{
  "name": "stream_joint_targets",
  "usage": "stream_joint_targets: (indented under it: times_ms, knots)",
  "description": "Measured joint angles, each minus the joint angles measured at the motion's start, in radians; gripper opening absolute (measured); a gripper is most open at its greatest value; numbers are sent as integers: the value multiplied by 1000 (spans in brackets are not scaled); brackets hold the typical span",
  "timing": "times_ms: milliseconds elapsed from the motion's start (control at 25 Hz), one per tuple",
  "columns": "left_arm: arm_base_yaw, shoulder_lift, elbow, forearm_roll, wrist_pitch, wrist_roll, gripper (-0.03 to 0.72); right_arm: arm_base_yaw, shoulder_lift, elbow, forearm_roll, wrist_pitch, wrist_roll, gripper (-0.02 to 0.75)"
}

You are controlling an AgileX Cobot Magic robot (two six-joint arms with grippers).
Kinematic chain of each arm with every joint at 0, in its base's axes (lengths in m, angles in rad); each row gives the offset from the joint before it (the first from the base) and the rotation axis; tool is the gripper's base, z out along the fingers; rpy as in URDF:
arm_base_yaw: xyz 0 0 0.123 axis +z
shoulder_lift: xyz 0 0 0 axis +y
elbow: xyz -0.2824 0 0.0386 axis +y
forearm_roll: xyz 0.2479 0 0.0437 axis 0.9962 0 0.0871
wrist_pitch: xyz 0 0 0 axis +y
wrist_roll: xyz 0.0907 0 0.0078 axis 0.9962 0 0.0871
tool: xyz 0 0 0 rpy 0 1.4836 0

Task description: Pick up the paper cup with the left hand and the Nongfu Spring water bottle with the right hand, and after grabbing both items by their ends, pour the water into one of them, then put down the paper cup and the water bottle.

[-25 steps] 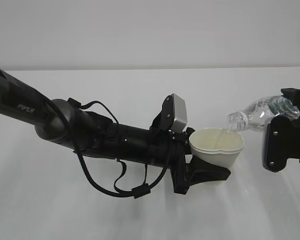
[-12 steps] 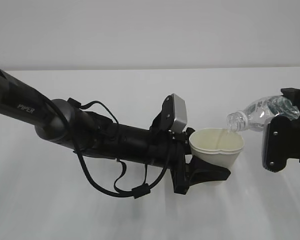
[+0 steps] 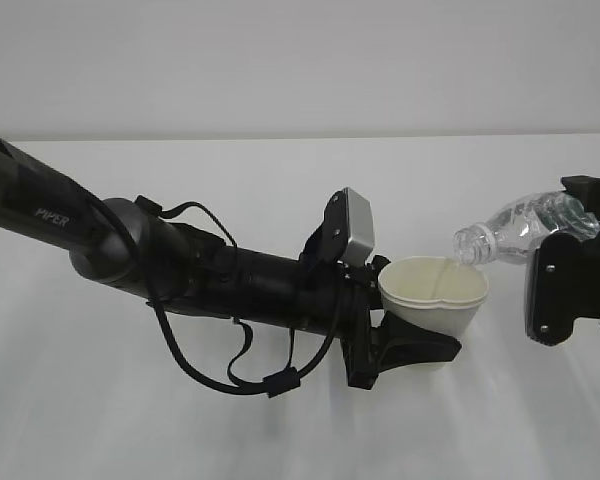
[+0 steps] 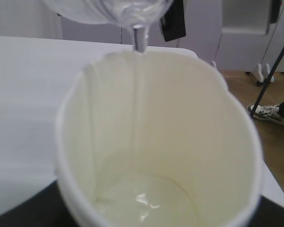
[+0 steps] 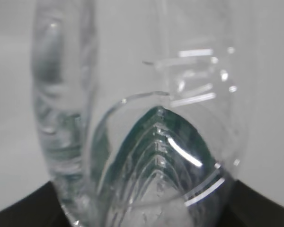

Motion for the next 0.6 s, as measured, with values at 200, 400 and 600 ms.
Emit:
stream_joint_targets:
  times_ms: [200,400,600]
  knots:
    - [0,0,0,0,0,0,426,0,0,0,0,0,-2,419]
    - [0,0,0,2,0,0,426,0,0,0,0,0,-2,419]
    - [0,0,0,2,0,0,426,0,0,0,0,0,-2,419]
